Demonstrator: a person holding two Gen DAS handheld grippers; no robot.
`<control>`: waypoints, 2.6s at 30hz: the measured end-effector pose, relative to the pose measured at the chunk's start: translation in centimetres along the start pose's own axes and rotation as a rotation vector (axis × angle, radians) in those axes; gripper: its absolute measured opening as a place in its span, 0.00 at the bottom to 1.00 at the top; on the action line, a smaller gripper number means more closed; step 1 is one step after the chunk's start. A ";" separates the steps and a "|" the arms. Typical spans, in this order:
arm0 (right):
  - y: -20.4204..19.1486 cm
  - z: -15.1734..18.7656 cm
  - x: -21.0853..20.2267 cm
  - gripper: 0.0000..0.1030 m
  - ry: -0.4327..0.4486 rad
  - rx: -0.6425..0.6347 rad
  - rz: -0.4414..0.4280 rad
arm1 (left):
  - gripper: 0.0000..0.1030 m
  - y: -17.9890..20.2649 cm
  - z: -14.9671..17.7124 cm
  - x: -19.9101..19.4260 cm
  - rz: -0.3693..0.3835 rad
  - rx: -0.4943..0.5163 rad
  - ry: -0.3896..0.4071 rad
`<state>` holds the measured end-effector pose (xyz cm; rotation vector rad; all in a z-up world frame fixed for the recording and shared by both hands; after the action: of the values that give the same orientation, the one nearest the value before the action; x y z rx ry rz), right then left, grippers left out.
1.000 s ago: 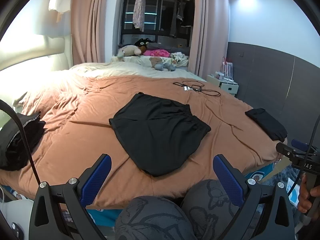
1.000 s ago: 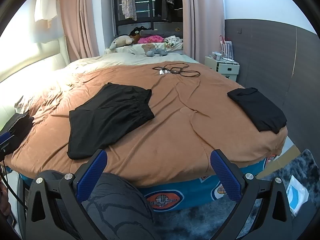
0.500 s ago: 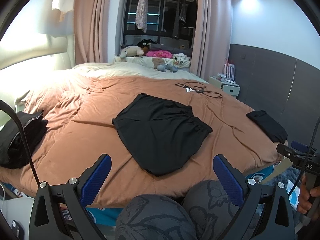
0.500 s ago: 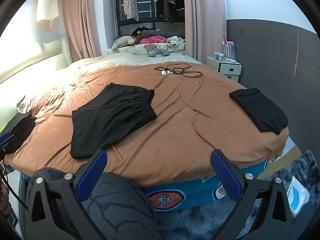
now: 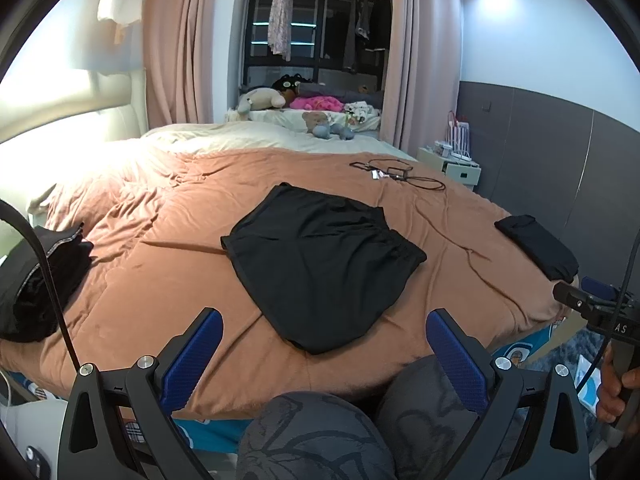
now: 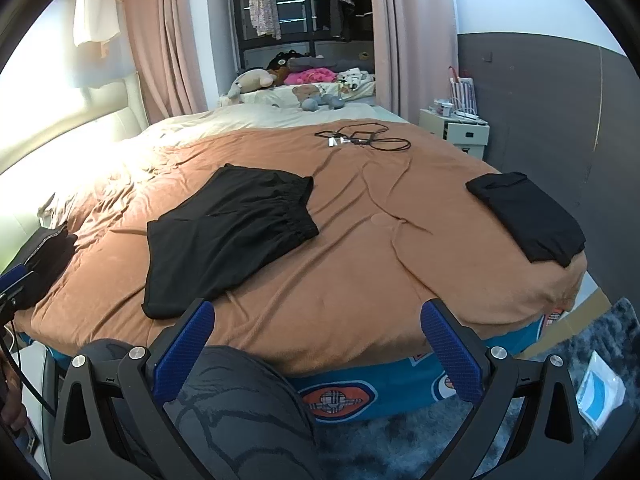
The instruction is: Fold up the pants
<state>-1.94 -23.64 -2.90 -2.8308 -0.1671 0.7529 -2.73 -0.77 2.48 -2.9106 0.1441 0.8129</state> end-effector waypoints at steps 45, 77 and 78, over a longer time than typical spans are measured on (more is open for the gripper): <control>3.4 -6.8 14.4 0.93 -0.254 0.169 -0.231 | 0.43 -7.8 6.5 18.1 0.282 -0.694 -0.439; 3.0 -8.3 26.2 0.70 -0.425 0.319 -0.284 | 0.04 -9.7 6.2 21.5 0.262 -0.816 -0.452; 3.2 -8.3 26.5 0.69 -0.427 0.339 -0.290 | 0.04 -9.8 6.1 21.4 0.263 -0.821 -0.447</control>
<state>25.33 -23.88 -9.25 -2.2351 -0.4550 1.1768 13.58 8.44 -13.01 -3.3336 0.1869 1.9354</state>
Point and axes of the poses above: each gripper's, at about its wrist camera, not at the fingertips, and x roughly the way its jaws point, y to its right, z to its underside, the point moved 1 cm from there along x, roughly the way its jaws point, and after that the axes turned 11 degrees about x, right-handed, at the moved point
